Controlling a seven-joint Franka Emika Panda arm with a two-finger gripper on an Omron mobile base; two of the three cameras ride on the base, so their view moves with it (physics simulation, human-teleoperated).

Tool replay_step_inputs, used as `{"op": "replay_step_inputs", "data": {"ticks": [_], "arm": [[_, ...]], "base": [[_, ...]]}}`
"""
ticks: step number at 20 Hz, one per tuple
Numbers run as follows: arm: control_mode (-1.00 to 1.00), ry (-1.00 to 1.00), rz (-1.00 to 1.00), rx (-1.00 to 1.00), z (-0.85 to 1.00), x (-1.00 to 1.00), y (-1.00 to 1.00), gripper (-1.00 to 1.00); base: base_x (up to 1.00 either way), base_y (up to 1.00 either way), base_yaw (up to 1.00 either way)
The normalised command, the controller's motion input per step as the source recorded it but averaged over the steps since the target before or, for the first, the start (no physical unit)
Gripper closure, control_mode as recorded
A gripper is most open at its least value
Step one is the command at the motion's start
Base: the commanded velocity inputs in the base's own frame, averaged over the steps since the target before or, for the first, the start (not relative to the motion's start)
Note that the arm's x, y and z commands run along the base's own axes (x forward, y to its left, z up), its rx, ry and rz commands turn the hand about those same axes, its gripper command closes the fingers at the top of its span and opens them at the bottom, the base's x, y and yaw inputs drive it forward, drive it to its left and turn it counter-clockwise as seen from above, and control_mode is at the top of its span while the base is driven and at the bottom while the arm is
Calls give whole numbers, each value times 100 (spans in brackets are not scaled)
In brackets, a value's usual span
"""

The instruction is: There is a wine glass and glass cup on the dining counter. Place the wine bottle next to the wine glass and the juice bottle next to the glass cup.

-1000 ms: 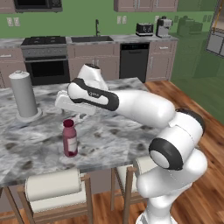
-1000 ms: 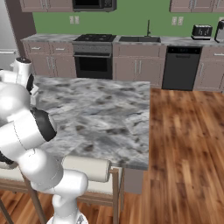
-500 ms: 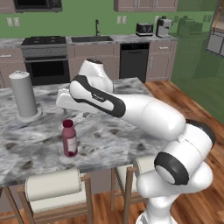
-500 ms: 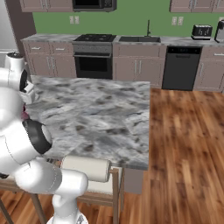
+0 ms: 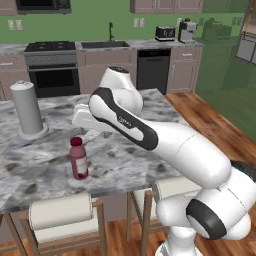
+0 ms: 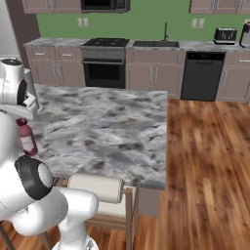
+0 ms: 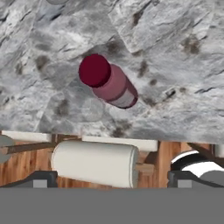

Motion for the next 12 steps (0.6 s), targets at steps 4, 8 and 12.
{"op": "replay_step_inputs", "data": {"ticks": [4,8,12], "arm": [[-100,0,3,0,6,-49,-34,-100],[-100,-3,6,0,8,-53,-37,-100],[-100,-2,8,0,8,-50,-35,-100]], "base": [[0,0,0],[0,0,0],[0,0,0]]}}
